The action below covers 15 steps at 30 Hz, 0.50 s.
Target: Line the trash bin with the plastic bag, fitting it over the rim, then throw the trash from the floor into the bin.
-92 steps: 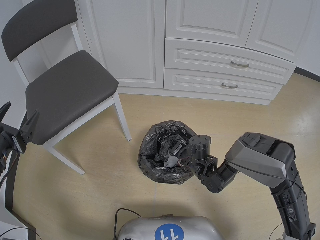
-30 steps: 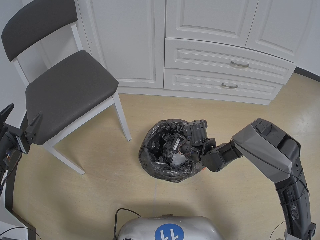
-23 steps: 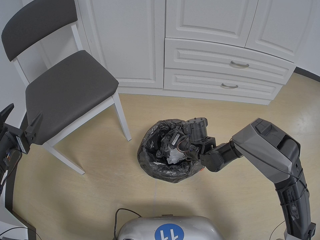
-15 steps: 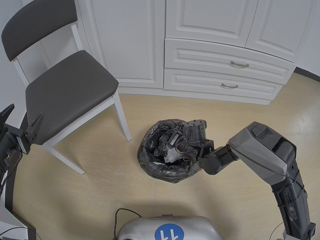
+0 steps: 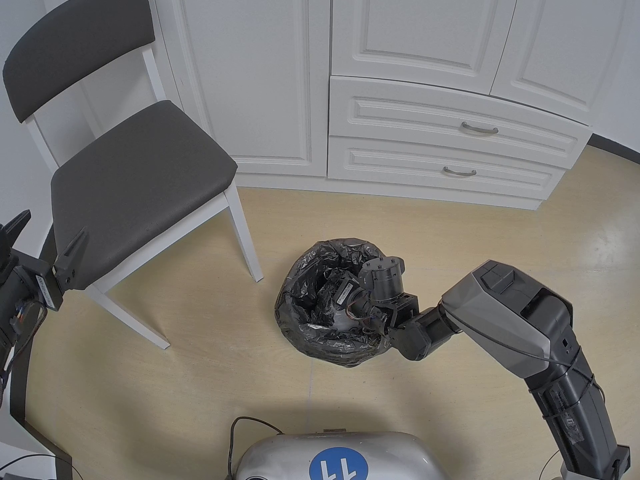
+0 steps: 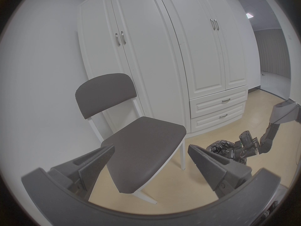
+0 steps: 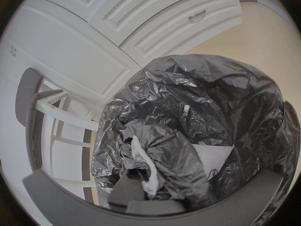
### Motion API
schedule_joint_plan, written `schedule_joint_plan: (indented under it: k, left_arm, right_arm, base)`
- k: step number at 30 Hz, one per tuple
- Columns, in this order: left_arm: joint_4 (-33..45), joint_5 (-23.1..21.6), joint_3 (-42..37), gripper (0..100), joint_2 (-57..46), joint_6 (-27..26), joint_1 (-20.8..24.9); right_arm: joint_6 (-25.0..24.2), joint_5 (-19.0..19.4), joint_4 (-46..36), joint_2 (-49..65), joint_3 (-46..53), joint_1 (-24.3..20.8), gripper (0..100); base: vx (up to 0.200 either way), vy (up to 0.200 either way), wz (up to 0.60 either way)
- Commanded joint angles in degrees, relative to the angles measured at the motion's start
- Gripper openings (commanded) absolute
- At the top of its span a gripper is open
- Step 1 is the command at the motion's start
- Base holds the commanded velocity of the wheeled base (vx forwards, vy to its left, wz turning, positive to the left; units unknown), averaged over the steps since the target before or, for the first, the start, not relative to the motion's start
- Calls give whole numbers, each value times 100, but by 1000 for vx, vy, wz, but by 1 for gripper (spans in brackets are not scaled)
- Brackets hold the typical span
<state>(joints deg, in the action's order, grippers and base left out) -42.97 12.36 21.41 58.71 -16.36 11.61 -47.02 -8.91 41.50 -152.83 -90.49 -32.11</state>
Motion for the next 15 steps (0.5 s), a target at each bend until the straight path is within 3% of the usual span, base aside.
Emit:
schedule_joint_plan:
  k: [1, 5, 6, 15]
  left_arm:
    - [-9, 3, 4, 100, 9, 1, 0]
    - [-9, 3, 4, 100, 9, 1, 0]
    - [-9, 3, 4, 100, 9, 1, 0]
    - [-18, 3, 4, 100, -17, 1, 8]
  right_arm:
    - [0, -5, 8, -71, -12, -15, 0]
    - [-9, -5, 16, -62, -12, -32, 0]
    - [-9, -5, 16, -62, -12, -32, 100]
    - [-44, -93, 60, -62, -83, -23, 100]
  base:
    - [0, 0, 0]
    - [0, 0, 0]
    - [0, 0, 0]
    - [0, 0, 0]
